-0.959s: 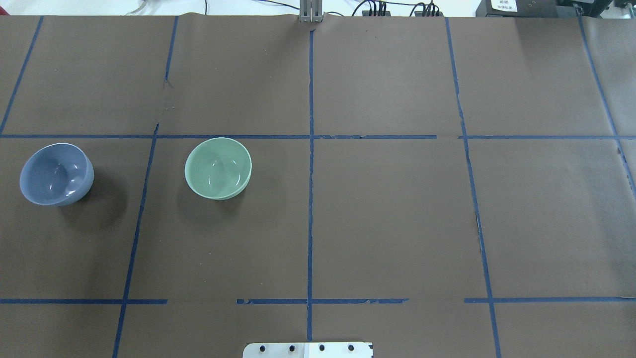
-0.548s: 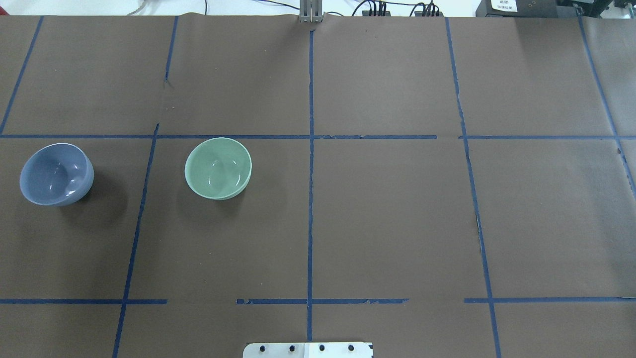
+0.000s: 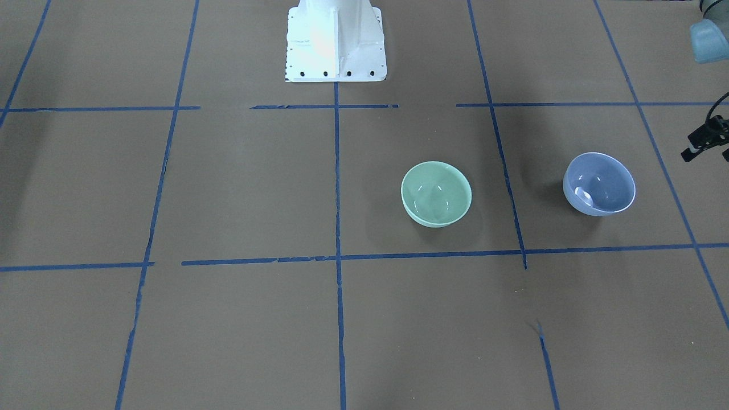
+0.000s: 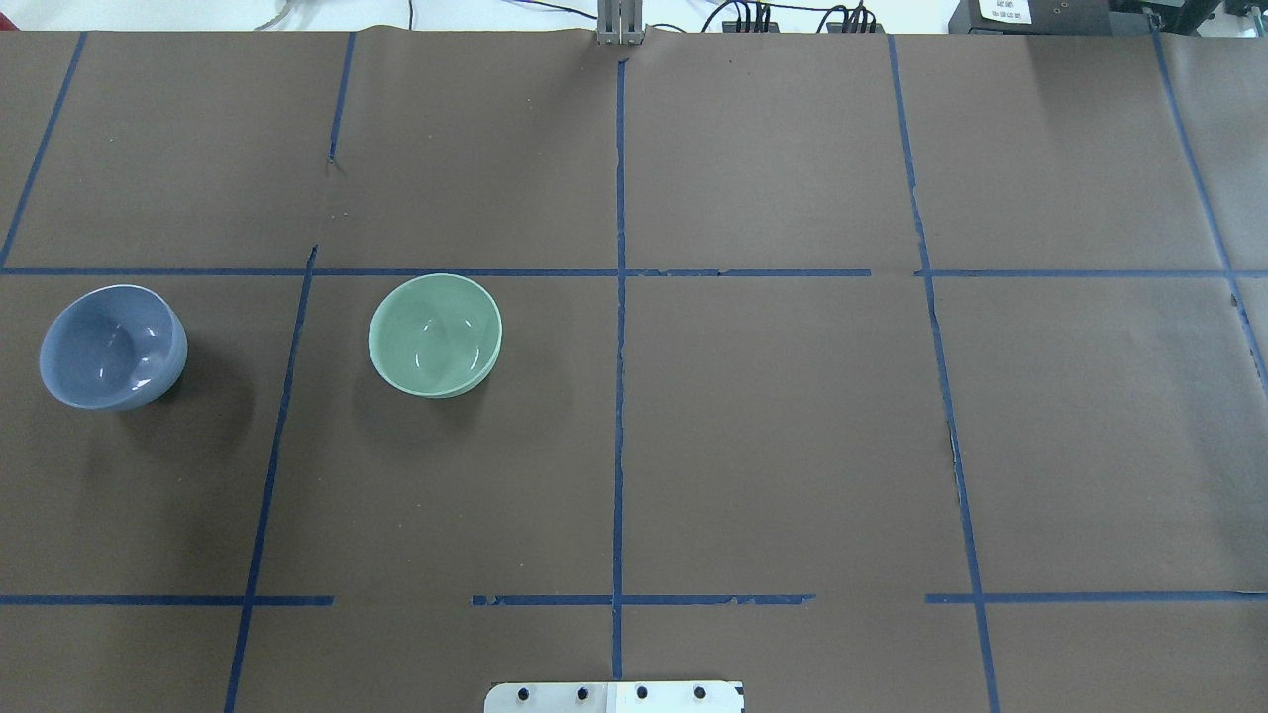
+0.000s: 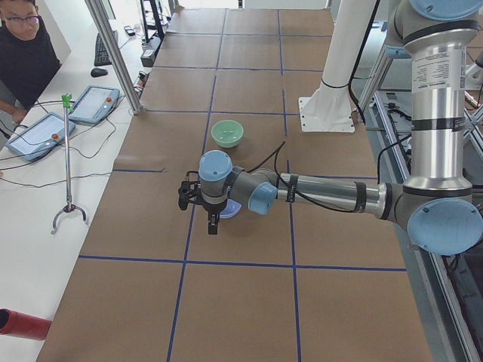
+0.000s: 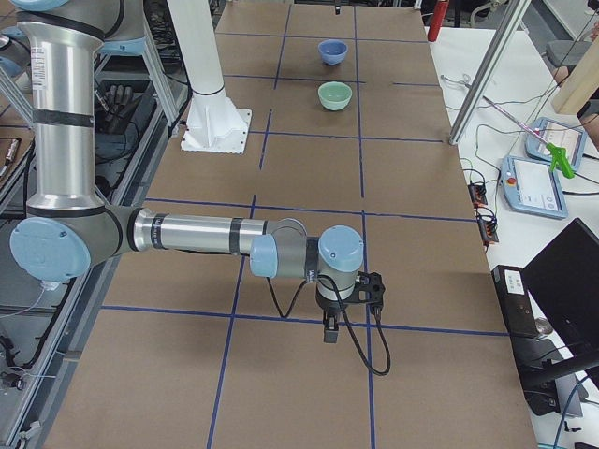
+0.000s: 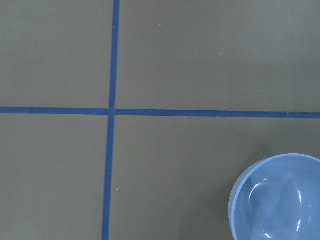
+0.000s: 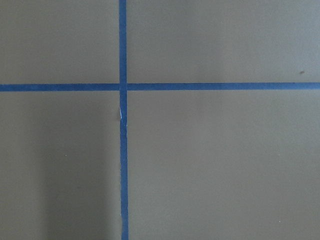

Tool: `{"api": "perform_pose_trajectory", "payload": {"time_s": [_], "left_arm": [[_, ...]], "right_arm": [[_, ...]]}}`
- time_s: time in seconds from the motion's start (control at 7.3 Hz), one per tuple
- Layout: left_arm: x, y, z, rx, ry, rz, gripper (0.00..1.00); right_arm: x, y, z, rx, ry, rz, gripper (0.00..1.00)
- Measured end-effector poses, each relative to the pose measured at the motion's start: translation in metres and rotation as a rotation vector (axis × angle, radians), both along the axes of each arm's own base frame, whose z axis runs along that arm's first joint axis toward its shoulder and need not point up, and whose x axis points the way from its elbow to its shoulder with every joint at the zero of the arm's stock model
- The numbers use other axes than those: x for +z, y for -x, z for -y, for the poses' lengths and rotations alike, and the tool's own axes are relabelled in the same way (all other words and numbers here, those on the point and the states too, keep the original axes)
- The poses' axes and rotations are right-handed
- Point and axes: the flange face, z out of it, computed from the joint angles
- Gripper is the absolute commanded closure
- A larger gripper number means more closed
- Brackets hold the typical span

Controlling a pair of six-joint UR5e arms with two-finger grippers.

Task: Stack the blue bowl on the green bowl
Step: 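Reach the left gripper down to the rim of the blue bowl and grasp it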

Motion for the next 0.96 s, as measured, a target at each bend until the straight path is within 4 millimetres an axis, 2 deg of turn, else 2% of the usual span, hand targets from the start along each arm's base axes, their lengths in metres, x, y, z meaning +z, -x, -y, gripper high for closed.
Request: {"api": "perform_pose_trajectory", "payload": {"time_s": [0.41,0.55,0.68,0.82,0.96], "left_arm": [[0.027,-0.073,-0.011,0.016,0.008,-0.022,0.0],[0.029,-0.09,-0.012,0.03,0.001,-0.015,0.08],[0.027,-0.107,-0.011,0.044,0.004,-0.017,0.68],[0.025,-0.121,-0.01,0.057,0.01,-0.019,1.0],[0.025,-0.128,-0.01,0.066,0.007,-0.022,1.0]], "right_arm": [[0.0,0.0,0.0,0.0,0.0,0.0,0.0],[0.0,0.0,0.0,0.0,0.0,0.0,0.0],[0.0,0.0,0.0,0.0,-0.001,0.001,0.0],[0.0,0.0,0.0,0.0,-0.001,0.001,0.0],[0.0,0.0,0.0,0.0,-0.001,0.001,0.0]]}}
